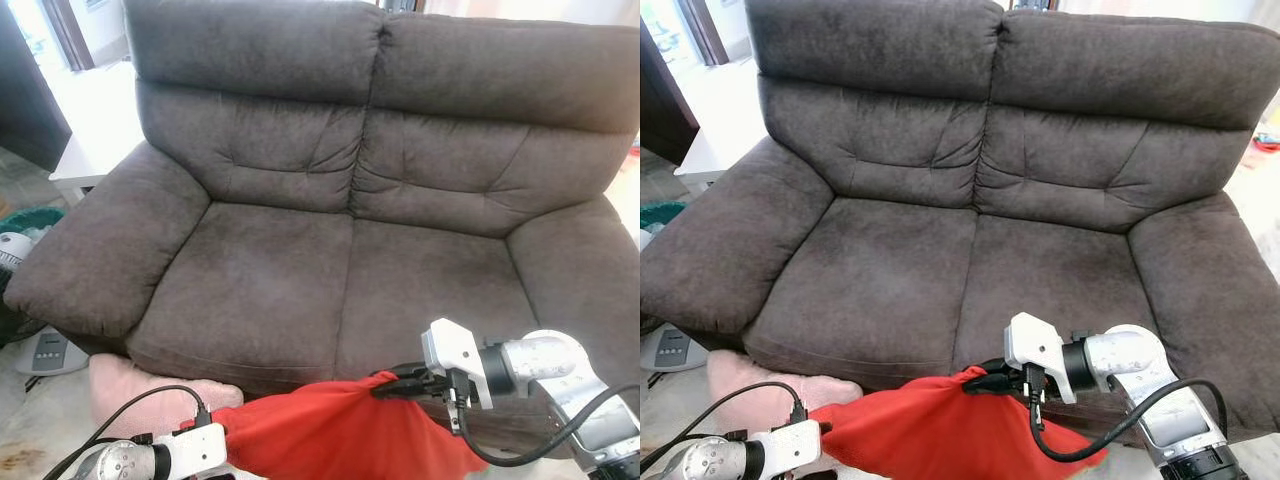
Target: Move the pillow to the sofa from floor
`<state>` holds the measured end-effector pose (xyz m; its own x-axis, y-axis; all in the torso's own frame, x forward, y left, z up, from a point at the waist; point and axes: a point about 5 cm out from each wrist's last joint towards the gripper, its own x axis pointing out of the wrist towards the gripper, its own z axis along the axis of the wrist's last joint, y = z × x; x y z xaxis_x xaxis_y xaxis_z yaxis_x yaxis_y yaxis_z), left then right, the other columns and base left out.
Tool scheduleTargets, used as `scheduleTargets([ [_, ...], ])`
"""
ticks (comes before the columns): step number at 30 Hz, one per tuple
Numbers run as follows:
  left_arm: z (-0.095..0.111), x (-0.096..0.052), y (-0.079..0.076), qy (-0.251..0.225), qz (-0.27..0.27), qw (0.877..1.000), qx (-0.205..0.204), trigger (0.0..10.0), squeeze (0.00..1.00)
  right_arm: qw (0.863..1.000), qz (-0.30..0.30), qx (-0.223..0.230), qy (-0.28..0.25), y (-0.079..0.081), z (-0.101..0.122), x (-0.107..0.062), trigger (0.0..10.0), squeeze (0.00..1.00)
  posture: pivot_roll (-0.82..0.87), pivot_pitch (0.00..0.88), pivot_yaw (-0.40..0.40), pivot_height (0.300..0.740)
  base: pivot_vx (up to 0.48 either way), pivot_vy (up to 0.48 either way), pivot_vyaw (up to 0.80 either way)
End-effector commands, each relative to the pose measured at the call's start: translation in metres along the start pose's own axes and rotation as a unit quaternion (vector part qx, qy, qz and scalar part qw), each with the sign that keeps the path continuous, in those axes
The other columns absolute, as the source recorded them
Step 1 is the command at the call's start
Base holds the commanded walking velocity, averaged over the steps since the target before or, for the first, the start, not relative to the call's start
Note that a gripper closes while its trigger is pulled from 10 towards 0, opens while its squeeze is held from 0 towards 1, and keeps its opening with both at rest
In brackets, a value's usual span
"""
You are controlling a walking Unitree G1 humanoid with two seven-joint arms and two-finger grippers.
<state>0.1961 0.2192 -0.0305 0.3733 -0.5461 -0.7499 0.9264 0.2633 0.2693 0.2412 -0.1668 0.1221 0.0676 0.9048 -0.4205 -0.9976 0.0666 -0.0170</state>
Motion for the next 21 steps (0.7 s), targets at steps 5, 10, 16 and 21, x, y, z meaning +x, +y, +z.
scheduleTargets([
  [5,-0.003,-0.004,0.012,0.013,0.066,0.998,0.017,10.0,0.00,0.998,0.007,-0.052,-0.026,-0.003,0.025,-0.007,10.0,0.00,0.16,0.040,-0.078,0.740,0.000,0.000,0.00],
  [10,0.003,-0.004,0.021,-0.007,0.097,0.995,0.018,10.0,0.00,0.998,0.010,-0.050,-0.023,-0.001,0.024,-0.007,10.0,0.00,0.16,0.043,-0.084,0.740,0.000,0.000,0.00],
  [16,-0.001,0.002,0.011,0.011,0.060,0.998,0.007,10.0,0.00,0.998,0.013,-0.052,-0.024,-0.001,0.027,-0.007,10.0,0.00,0.15,0.043,-0.085,0.740,0.000,0.000,0.00],
  [21,-0.005,0.006,0.003,0.024,0.039,0.999,-0.006,10.0,0.00,0.998,0.015,-0.053,-0.024,0.000,0.028,-0.009,10.0,0.00,0.14,0.041,-0.087,0.740,0.000,0.000,0.00],
])
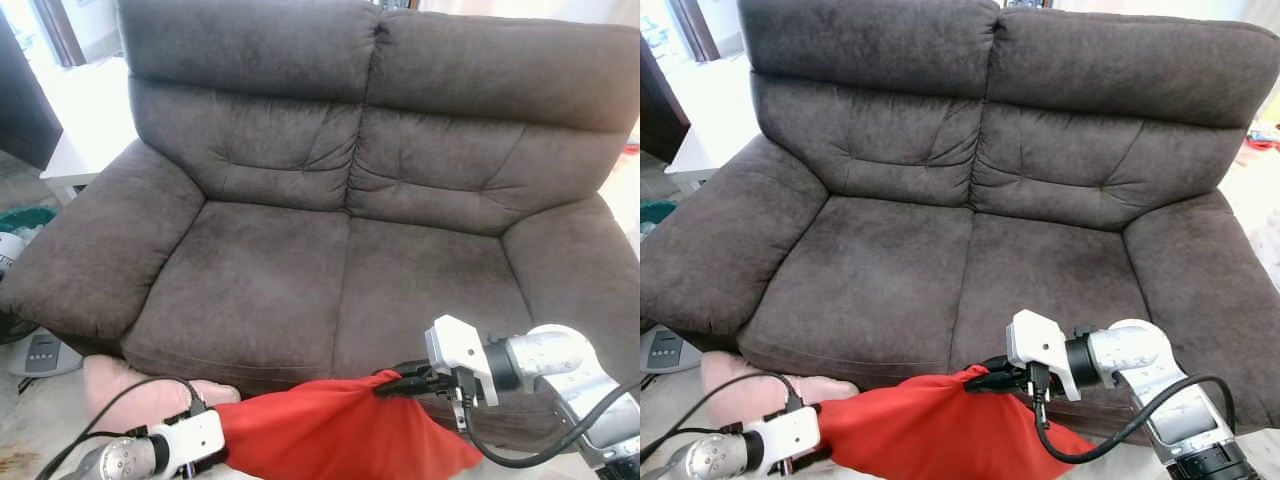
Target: Move the pillow to the sofa from floor
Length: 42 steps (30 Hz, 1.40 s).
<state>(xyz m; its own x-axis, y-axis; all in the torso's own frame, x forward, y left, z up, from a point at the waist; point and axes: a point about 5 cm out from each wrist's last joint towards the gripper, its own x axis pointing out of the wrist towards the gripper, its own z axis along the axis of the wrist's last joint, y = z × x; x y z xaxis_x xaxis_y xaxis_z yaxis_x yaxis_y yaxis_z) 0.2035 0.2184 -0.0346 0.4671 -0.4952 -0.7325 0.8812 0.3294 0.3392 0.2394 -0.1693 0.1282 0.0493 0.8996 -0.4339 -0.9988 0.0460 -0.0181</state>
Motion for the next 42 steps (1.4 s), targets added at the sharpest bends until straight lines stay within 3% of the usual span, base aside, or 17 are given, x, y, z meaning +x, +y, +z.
scheduleTargets([
  [1,-0.004,0.000,-0.002,0.017,-0.009,1.000,0.006,10.0,0.00,0.998,0.006,-0.049,-0.030,-0.001,0.023,-0.005,10.0,0.00,0.14,0.038,-0.088,0.740,0.000,0.000,0.00],
  [6,-0.008,0.001,0.006,0.052,0.043,0.997,0.029,10.0,0.00,0.998,0.007,-0.050,-0.029,0.000,0.024,-0.008,10.0,0.00,0.13,0.029,-0.091,0.740,0.000,0.000,0.00],
  [12,-0.003,0.001,0.022,0.044,0.116,0.992,0.030,10.0,0.00,0.998,0.008,-0.050,-0.028,0.001,0.024,-0.007,10.0,0.00,0.13,0.015,-0.094,0.740,0.000,0.000,0.00],
  [29,0.009,0.013,0.016,0.024,0.092,0.995,0.024,10.0,0.00,0.998,0.012,-0.049,-0.024,0.005,0.026,-0.011,10.0,0.00,0.11,0.019,-0.109,0.740,0.000,0.000,0.00],
  [33,0.018,0.014,0.019,-0.013,0.079,0.997,0.022,10.0,0.00,0.999,0.012,-0.046,-0.022,0.005,0.025,-0.011,10.0,0.00,0.12,0.022,-0.110,0.740,0.000,0.000,0.00],
  [42,0.035,0.001,0.049,-0.071,0.128,0.986,0.076,10.0,0.00,0.999,0.015,-0.045,-0.020,0.003,0.022,-0.008,10.0,0.00,0.13,0.017,-0.111,0.740,0.000,0.000,0.00],
])
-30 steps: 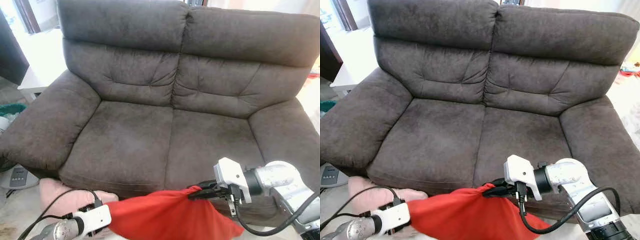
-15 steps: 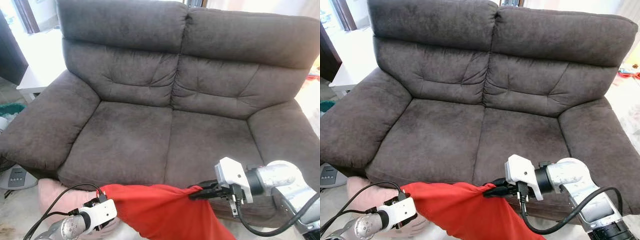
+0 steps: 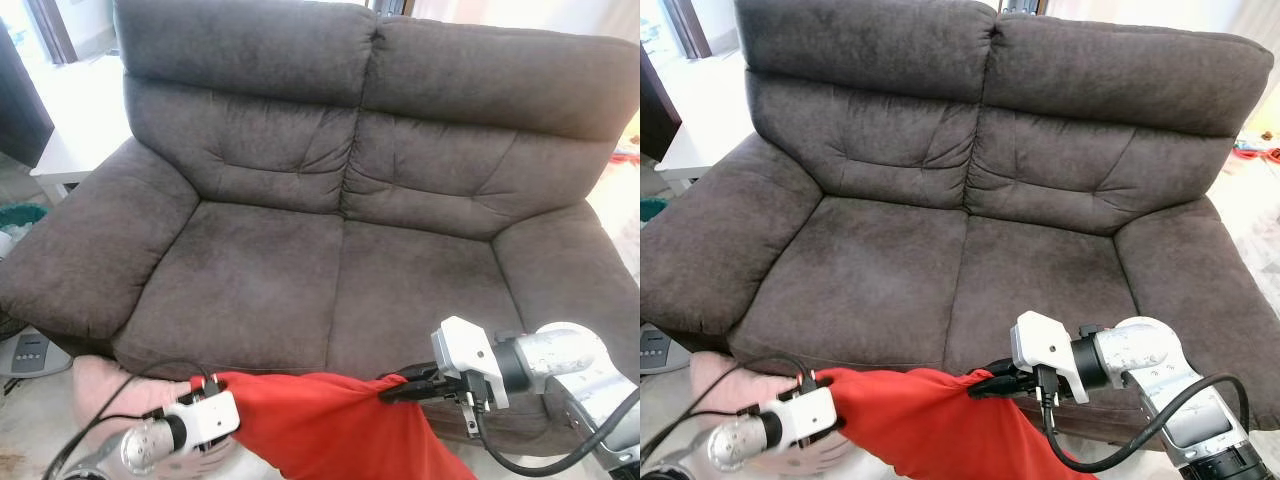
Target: Move the pillow to the sofa from floor
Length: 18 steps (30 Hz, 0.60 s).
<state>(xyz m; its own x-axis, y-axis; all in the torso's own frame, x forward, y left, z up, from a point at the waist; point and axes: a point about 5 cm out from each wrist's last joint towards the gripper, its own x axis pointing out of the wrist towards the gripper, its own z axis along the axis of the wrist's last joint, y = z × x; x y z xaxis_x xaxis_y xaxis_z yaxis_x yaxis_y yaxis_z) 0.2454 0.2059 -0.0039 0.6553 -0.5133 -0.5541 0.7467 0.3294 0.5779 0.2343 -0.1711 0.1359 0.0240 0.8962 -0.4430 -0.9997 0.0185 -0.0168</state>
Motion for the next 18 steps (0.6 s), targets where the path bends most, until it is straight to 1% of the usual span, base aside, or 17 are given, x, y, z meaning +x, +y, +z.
scheduleTargets([
  [1,0.003,-0.002,0.009,-0.014,0.017,1.000,0.006,10.0,0.00,0.999,0.002,-0.039,-0.024,-0.002,0.016,-0.003,10.0,0.00,0.13,0.011,-0.110,0.740,0.000,0.000,0.00],
  [3,0.003,-0.003,0.011,-0.016,0.019,1.000,0.009,10.0,0.00,0.999,0.002,-0.039,-0.024,-0.002,0.016,-0.003,10.0,0.00,0.13,0.010,-0.110,0.740,0.000,0.000,0.00],
  [5,0.000,-0.005,0.012,-0.006,0.024,1.000,0.009,10.0,0.00,0.999,0.003,-0.038,-0.023,-0.002,0.015,-0.002,10.0,0.00,0.14,0.005,-0.110,0.740,0.000,0.000,0.00],
  [9,-0.007,-0.007,0.008,0.010,0.012,1.000,-0.006,10.0,0.00,0.999,0.007,-0.039,-0.020,-0.001,0.015,-0.002,10.0,0.00,0.13,0.001,-0.110,0.740,0.000,0.000,0.00],
  [17,-0.006,-0.007,0.008,0.008,0.012,1.000,-0.005,10.0,0.00,0.999,0.008,-0.039,-0.019,-0.001,0.015,-0.002,10.0,0.00,0.13,0.001,-0.110,0.740,0.000,0.000,0.00],
  [18,-0.005,-0.004,0.006,0.010,-0.006,1.000,-0.011,10.0,0.00,0.998,0.011,-0.034,0.051,0.001,-0.001,-0.009,10.0,0.00,0.12,0.011,-0.116,0.740,0.000,0.000,0.00],
])
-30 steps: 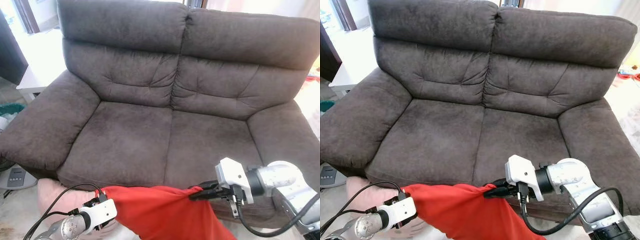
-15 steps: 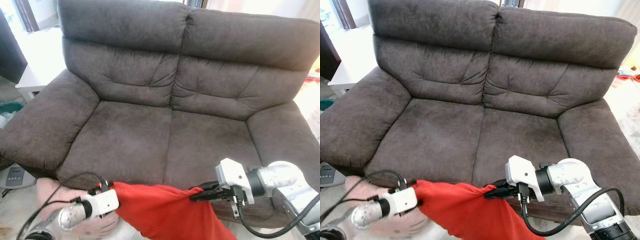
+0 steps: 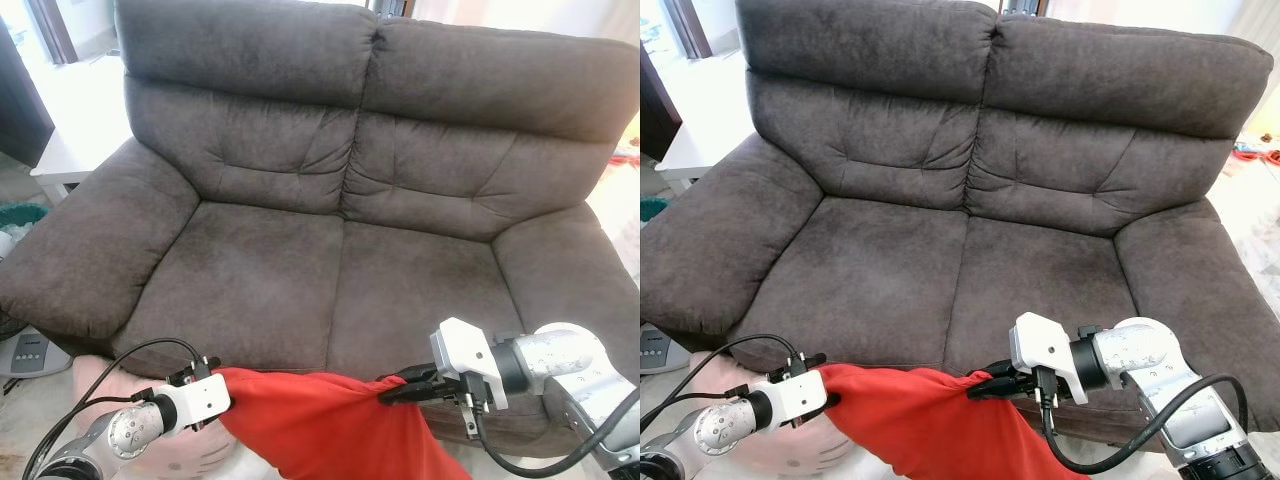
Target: Move the pillow to the sofa from floor
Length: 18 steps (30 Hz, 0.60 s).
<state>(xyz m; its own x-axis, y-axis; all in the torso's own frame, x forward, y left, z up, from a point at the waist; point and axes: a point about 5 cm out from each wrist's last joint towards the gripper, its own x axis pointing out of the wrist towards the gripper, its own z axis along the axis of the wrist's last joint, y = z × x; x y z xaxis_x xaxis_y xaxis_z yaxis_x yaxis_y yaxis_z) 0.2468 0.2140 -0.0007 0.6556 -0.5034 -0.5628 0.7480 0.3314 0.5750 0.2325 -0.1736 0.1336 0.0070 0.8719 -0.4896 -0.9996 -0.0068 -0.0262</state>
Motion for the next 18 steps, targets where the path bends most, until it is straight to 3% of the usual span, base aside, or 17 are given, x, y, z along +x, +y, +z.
scheduleTargets([
  [1,0.001,0.002,-0.001,0.002,-0.012,1.000,-0.014,10.0,0.00,0.999,0.004,-0.023,0.046,0.001,-0.003,-0.011,10.0,0.00,0.12,0.014,-0.117,0.740,0.000,0.000,0.00],
  [5,0.004,0.006,-0.008,-0.003,-0.035,0.999,-0.026,10.0,0.00,0.997,0.010,-0.024,0.068,0.002,-0.006,-0.012,10.0,0.00,0.12,0.018,-0.117,0.740,0.000,0.000,0.00],
  [9,-0.001,0.007,-0.028,0.016,-0.096,0.994,-0.053,10.0,0.00,0.990,0.015,-0.030,0.137,0.002,-0.019,-0.017,10.0,0.00,0.11,0.024,-0.117,0.740,0.000,0.000,0.00],
  [18,-0.003,0.007,-0.039,0.029,-0.138,0.986,-0.087,10.0,0.00,0.989,0.018,-0.032,0.142,0.006,-0.020,-0.018,10.0,0.00,0.10,0.027,-0.121,0.740,0.000,0.000,0.00],
])
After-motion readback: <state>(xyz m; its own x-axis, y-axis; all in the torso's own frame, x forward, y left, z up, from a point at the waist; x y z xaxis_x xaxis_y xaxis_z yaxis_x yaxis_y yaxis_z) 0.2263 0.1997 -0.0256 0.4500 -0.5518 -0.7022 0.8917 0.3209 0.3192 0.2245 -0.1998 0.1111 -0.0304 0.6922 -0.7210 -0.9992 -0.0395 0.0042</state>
